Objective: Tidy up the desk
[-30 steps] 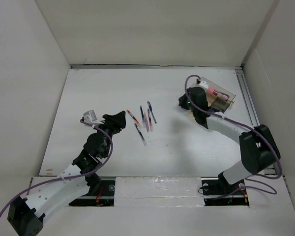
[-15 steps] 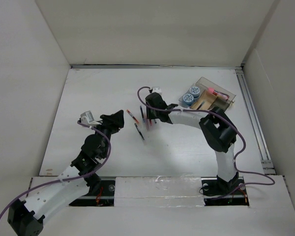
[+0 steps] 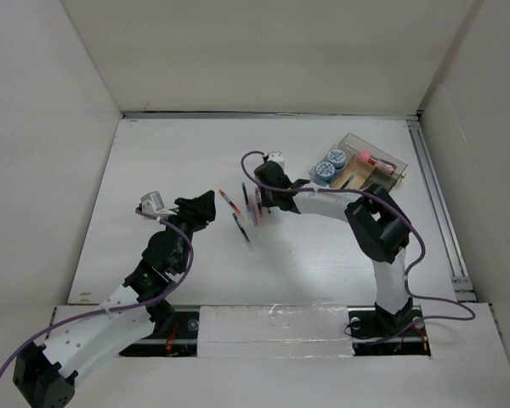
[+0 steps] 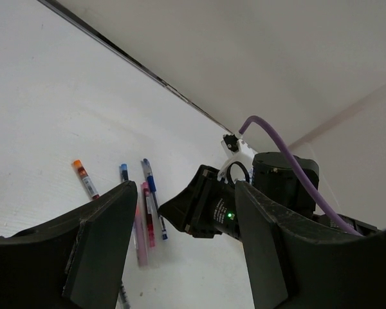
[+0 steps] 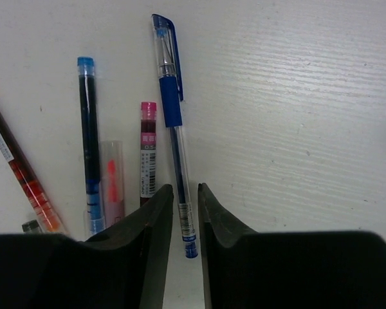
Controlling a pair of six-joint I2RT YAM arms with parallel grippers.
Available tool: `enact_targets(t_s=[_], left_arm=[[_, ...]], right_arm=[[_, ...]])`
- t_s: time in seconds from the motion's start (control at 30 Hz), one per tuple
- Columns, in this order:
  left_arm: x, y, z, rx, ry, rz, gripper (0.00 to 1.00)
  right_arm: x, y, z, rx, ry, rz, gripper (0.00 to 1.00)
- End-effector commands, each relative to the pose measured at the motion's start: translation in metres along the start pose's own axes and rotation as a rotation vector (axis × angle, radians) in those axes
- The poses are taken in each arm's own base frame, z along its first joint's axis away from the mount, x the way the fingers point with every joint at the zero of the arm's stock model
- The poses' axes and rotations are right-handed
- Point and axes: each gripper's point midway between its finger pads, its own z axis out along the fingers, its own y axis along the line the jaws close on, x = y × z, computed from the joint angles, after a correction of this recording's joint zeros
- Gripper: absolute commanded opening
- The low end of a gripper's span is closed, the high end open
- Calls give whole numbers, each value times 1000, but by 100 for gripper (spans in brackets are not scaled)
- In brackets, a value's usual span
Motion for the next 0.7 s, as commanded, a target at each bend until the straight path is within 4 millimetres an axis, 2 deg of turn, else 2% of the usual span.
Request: enact_targets(t_s=[0.0, 0.03, 0.1, 0.2, 0.3, 0.37, 0.47, 0.5, 0.57, 0.67], left_arm=[[-16, -15, 1, 35, -39, -25, 59], [-16, -15, 1, 38, -40, -25, 59], [-16, -14, 1, 35, -41, -25, 59], [-15, -14, 1, 36, -37, -24, 59], [-15, -14, 2, 32, -38, -25, 59], [-15, -15, 2, 36, -35, -23, 59], [-17, -15, 1, 39, -43, -30, 59], [-16, -14, 1, 34, -40, -25, 59], [-16, -15, 1, 36, -38, -27, 59], [-16, -15, 1, 39, -39, -28, 59]], right_arm=[[-6, -7, 3, 36, -3, 2, 26], [-2, -8, 6, 43, 10, -2, 23], [3, -6, 8, 34, 33, -5, 23], [8, -9, 11, 49, 48, -15, 25], [11, -9, 11, 47, 56, -18, 34], [13, -9, 12, 44, 62, -23, 32], [15, -8, 11, 31, 68, -17, 10], [8, -5, 8, 21, 44, -7, 0], [3, -11, 4, 27, 25, 10, 0], [-23, -18, -15, -11, -47, 77, 0]])
